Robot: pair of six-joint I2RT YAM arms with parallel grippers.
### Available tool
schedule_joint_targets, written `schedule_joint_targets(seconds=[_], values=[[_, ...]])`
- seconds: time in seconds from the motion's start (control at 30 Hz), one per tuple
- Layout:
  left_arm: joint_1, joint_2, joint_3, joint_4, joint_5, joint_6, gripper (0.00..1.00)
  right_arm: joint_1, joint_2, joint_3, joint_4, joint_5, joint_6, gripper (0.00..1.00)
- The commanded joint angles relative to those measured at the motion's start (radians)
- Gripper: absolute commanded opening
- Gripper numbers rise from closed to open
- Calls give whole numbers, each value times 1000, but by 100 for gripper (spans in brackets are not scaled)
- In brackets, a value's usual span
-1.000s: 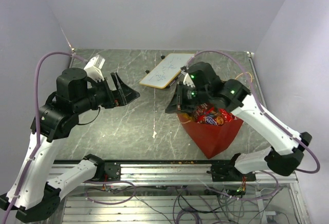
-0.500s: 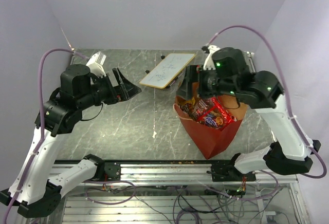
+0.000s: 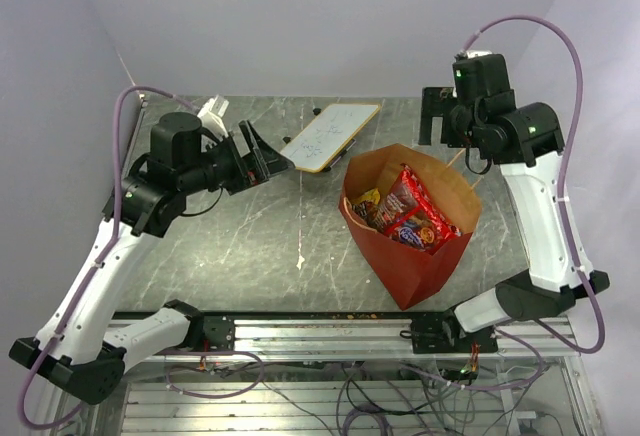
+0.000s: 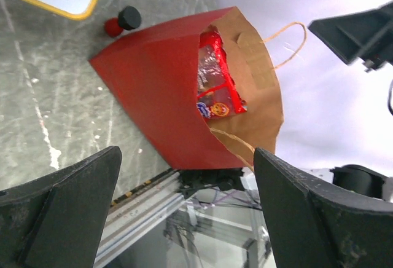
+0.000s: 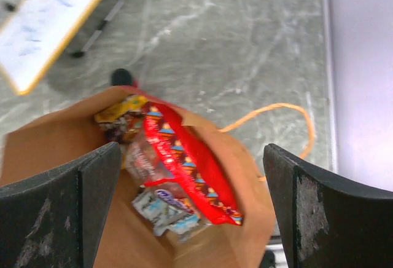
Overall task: Take the snacks out of the paper bag
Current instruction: Adjust the paper bag at the center of the board.
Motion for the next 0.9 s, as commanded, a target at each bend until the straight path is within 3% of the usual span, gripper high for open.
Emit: schedule_joint_targets(seconds=[0.0, 0.17, 0.3, 0.5, 0.7, 0.87], values=[[4, 2, -68, 148, 129, -106, 100, -98, -4, -61, -6, 145, -22, 100], [-37, 12, -80, 212, 159, -165, 100, -353, -142, -261, 155, -114, -80, 100], [-131, 71, -18, 149, 118, -144, 99, -416, -152, -367, 199, -184, -85, 98], [-290, 119, 34, 137, 18, -169, 97, -494, -182, -487, 365, -505, -111, 82], [-403, 215, 139, 65, -21, -106, 97, -502, -183, -540, 409, -575, -153, 61], [-448, 270, 203, -15, -57, -58, 95, -501, -182, -473, 380, -626, -143, 27]])
